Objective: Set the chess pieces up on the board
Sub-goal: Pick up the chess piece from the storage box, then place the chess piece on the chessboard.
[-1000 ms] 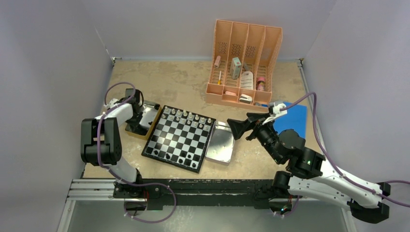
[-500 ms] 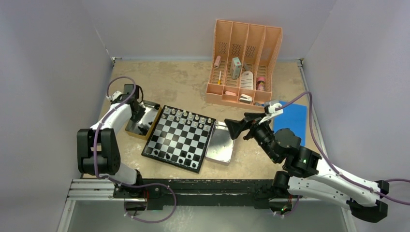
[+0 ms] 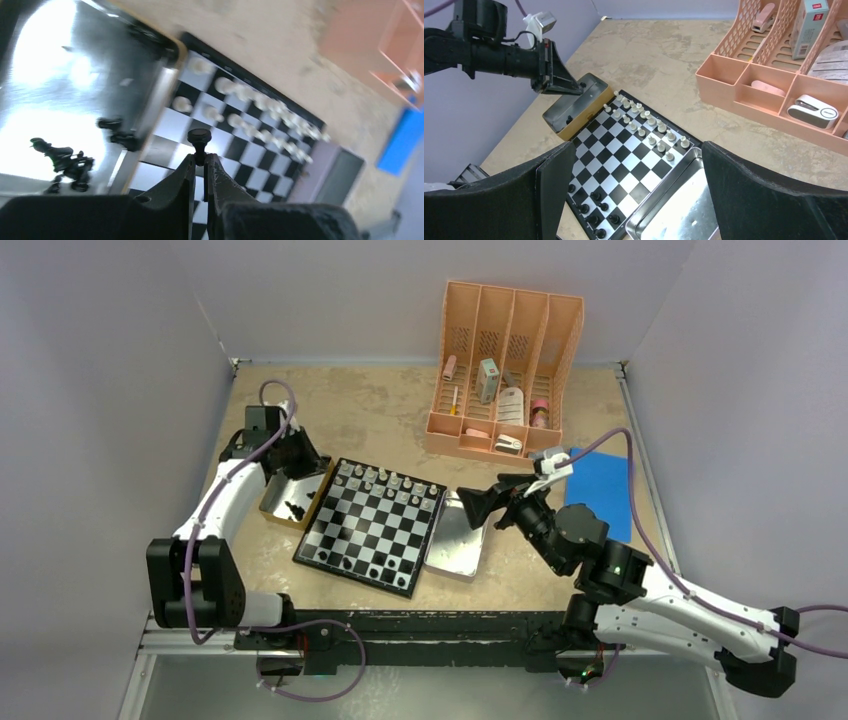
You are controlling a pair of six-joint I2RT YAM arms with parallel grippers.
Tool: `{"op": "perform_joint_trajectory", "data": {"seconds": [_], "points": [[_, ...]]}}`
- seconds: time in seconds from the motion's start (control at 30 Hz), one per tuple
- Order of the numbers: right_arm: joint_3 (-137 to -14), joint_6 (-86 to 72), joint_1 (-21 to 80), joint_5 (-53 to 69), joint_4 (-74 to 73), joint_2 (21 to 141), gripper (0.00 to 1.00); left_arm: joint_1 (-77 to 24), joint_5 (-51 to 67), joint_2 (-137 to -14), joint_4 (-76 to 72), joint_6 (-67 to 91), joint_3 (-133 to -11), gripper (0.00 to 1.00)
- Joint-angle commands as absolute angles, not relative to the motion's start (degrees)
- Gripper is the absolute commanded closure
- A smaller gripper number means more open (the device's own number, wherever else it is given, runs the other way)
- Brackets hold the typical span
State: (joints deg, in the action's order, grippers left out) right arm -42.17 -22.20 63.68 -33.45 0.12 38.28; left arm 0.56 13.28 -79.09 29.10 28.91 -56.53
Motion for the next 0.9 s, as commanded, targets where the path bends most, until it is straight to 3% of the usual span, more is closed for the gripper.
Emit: {"op": "perform_joint_trajectory", "data": {"seconds": [0.0,0.23,0.37,0.5,0.63,0.87], "points": [[-41.85,-18.94,63.62,-29.22,7.25,40.35,0.01,0.36,35.65,-76.10,27.50,20.46,-58.64,1.00],[-39.62,-7.08,63.63,-13.39,26.93,47.86,0.01,-2.96,48.75,-72.16,31.35,15.87,-58.59,1.00],[-43.50,-0.61,63.61,-7.65,29.24,54.76,0.02,-7.18,54.57,-70.58,33.32,14.71,-58.81,1.00],[-43.24,9.95,63.63,6.54,30.88,57.82,0.17,-10.77,58.90,-68.42,34.81,13.57,-57.78,1.00],[-38.53,16.01,63.63,10.07,36.52,57.16,0.42,-11.78,63.67,-66.36,35.55,13.12,-55.00,1.00],[-35.38,37.12,63.63,12.50,32.30,55.15,0.49,-13.87,64.13,-64.65,39.09,11.23,-54.11,1.00]]}}
